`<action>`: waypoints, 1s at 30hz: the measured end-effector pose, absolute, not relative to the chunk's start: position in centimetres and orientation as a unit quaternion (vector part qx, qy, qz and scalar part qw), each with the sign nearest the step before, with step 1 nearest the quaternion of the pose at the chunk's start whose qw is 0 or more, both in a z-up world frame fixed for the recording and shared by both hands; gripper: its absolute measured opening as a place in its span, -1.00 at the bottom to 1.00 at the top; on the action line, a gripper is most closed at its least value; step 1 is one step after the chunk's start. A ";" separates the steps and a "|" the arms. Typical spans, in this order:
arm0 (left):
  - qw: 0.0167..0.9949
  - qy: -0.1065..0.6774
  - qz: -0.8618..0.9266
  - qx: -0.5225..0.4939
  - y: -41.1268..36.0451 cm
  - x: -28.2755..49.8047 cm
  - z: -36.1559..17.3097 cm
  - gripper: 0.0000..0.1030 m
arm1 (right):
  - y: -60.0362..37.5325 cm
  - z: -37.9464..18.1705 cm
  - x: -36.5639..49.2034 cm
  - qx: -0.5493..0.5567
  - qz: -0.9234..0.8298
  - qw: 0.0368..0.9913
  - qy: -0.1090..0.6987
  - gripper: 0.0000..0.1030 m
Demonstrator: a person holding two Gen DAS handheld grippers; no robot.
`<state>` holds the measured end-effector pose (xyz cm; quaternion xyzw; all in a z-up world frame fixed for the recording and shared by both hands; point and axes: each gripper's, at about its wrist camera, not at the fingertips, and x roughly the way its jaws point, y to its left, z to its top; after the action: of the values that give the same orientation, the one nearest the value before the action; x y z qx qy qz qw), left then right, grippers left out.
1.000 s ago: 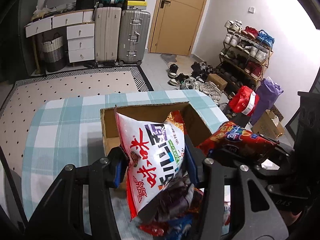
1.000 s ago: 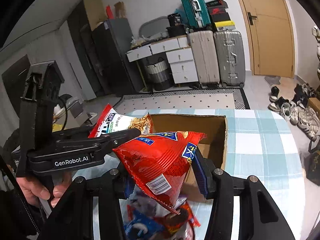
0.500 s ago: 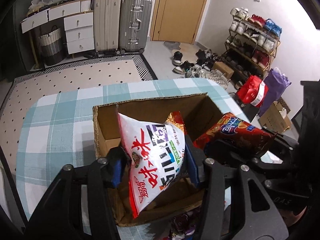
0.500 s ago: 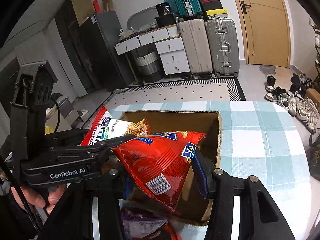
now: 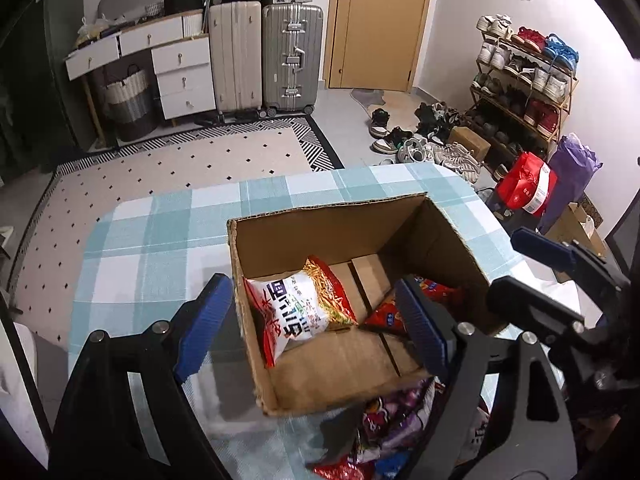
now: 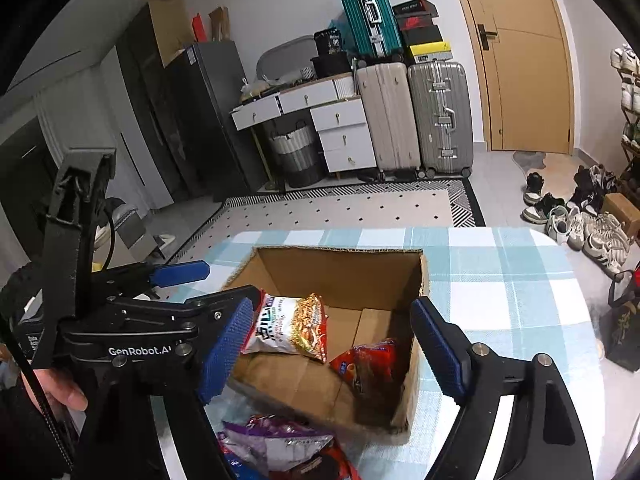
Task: Organize snacks
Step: 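Carry both bags over the cardboard box and open both grippers to drop them, then withdraw both tools from the box back toward the snack pile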
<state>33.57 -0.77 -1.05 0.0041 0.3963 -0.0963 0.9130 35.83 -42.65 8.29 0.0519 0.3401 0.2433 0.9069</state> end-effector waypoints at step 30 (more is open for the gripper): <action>0.942 0.329 -0.065 0.000 -1.6 13.5 6.8 0.98 | -45.2 15.2 17.8 0.029 0.235 0.927 0.292 0.81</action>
<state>13.48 -1.56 6.81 -0.0004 0.3290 -0.0651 0.9421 17.81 -45.16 15.24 0.0290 0.2917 0.2351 0.9267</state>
